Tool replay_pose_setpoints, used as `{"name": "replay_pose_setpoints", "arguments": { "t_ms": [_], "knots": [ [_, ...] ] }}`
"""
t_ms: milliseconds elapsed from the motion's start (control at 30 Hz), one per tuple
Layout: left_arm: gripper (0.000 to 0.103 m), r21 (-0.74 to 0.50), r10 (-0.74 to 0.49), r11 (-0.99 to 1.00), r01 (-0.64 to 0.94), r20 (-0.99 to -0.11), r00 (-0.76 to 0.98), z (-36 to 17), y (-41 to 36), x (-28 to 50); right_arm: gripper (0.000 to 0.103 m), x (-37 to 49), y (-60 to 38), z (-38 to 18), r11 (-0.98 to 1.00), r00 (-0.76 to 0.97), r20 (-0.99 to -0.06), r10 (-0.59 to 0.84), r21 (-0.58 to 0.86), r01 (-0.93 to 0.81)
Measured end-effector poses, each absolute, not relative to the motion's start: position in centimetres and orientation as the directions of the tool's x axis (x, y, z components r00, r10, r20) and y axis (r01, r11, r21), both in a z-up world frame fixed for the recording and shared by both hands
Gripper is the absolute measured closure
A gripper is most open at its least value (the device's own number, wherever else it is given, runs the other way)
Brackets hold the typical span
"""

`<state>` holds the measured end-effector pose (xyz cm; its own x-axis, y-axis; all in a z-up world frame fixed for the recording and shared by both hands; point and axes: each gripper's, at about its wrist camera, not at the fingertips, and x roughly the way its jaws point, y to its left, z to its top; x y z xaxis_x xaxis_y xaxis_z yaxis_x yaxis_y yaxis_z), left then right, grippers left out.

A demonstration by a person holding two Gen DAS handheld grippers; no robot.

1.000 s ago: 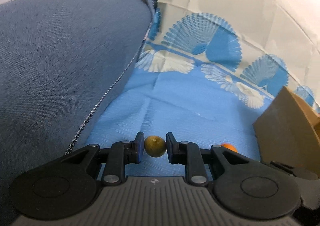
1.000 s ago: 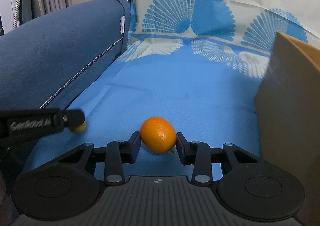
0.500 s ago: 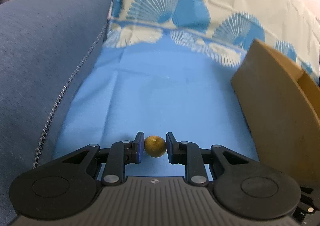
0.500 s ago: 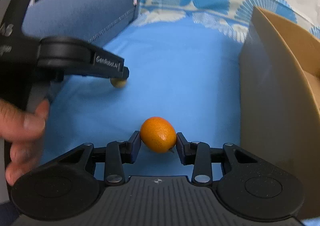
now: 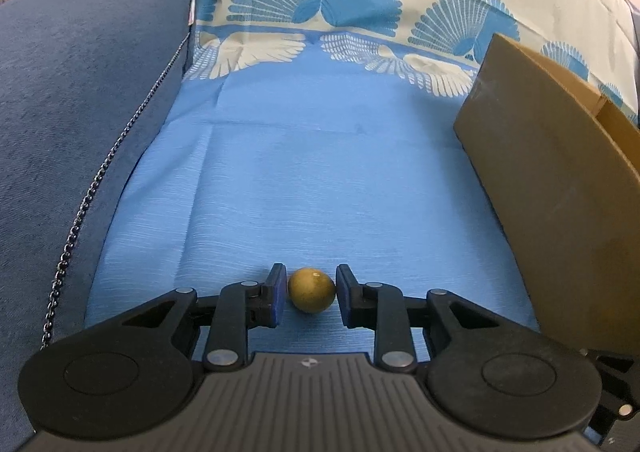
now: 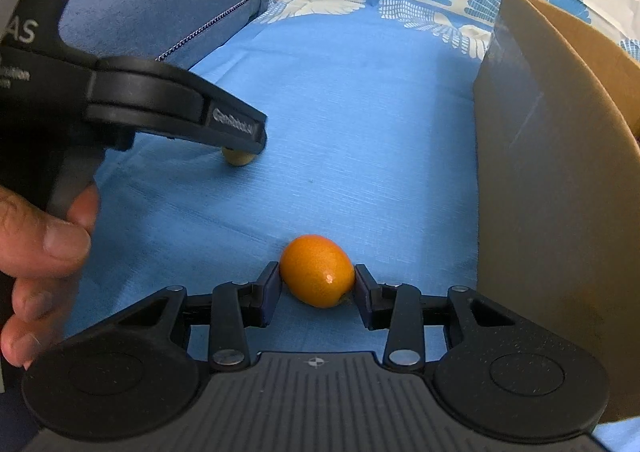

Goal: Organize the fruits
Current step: 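Lift and carry the yellow-green fruit and orange in both tools over the box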

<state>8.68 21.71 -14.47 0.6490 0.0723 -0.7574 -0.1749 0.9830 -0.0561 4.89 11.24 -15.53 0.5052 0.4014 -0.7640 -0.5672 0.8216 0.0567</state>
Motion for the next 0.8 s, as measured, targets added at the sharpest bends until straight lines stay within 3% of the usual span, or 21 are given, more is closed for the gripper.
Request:
{"name": "replay_pose_setpoints", "arguments": {
  "t_ms": [433,800],
  "knots": [
    [0.074,-0.065,0.086,0.98,-0.19,-0.72,0.688,-13.9,21.9,8.3,0.062,4.3,11.3,-15.2,0.817,0.537,-0.742,0.4,0.023,-0.577],
    [0.074,-0.164,0.072,0.964,-0.211,-0.602,0.795,-10.1,22.2,5.1,0.062,2.5,8.5,-11.8,0.844,0.651,-0.617,0.442,0.039,-0.535]
  ]
}}
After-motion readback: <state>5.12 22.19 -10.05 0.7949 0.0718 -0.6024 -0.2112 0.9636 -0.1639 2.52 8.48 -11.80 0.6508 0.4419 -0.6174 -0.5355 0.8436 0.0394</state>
